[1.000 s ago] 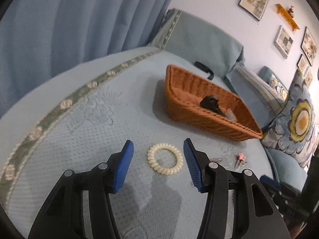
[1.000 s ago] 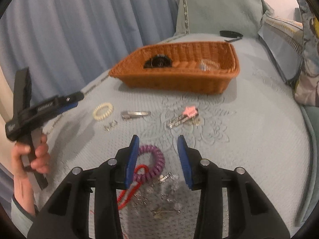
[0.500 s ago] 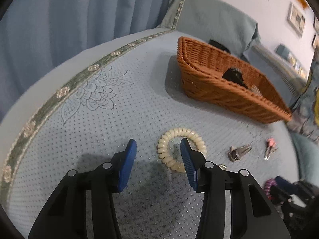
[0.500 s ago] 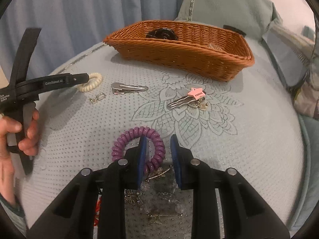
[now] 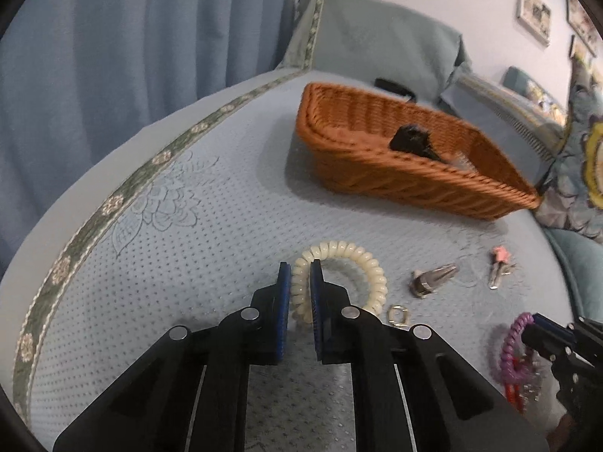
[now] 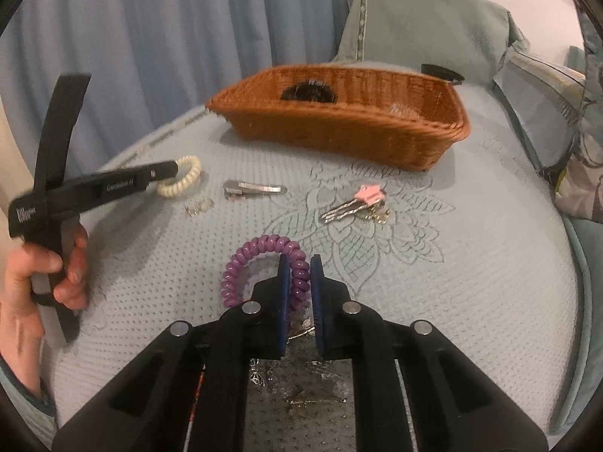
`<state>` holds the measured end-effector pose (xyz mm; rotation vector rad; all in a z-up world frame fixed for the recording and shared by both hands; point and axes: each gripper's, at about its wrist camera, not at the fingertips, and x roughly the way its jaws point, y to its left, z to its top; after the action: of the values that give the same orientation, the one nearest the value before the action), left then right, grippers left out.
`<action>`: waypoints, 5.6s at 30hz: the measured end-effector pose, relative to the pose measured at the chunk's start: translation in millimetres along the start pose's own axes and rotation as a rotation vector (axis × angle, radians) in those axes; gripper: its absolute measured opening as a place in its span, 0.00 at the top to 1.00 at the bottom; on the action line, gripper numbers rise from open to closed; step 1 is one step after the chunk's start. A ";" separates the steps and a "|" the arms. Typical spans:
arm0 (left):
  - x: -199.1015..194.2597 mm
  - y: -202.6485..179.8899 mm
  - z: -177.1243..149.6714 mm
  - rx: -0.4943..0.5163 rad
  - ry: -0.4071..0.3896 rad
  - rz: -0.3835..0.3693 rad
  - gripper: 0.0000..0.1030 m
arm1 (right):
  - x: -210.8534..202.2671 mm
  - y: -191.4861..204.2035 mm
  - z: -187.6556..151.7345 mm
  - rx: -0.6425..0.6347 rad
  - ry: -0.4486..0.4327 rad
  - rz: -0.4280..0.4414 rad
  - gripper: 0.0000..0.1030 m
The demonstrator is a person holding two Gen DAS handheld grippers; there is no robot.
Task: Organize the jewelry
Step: 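Carry both coil hair ties into the wicker basket and open both tools, then grasp the red cord with the left tool while the right grasps the silver charm chain, then carry the red cord and silver chain toward the wicker basket with both tools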
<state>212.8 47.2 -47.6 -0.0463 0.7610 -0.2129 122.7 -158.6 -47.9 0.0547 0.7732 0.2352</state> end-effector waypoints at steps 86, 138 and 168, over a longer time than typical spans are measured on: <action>-101.1 -92.0 -36.2 0.092 -0.047 -0.280 0.53 | -74.8 -40.4 64.4 0.096 -0.090 0.051 0.61; -59.1 -88.0 -96.8 0.204 0.051 -0.219 0.99 | -43.0 17.3 -43.4 -0.054 0.024 -0.034 0.81; -93.5 -66.7 -80.2 0.054 -0.090 -0.375 0.99 | -109.6 -20.0 -20.5 0.130 -0.103 0.096 0.93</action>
<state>80.1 4.3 -34.3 -0.1471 0.6519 -0.5846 36.5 -204.0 9.9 0.2261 0.6829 0.2709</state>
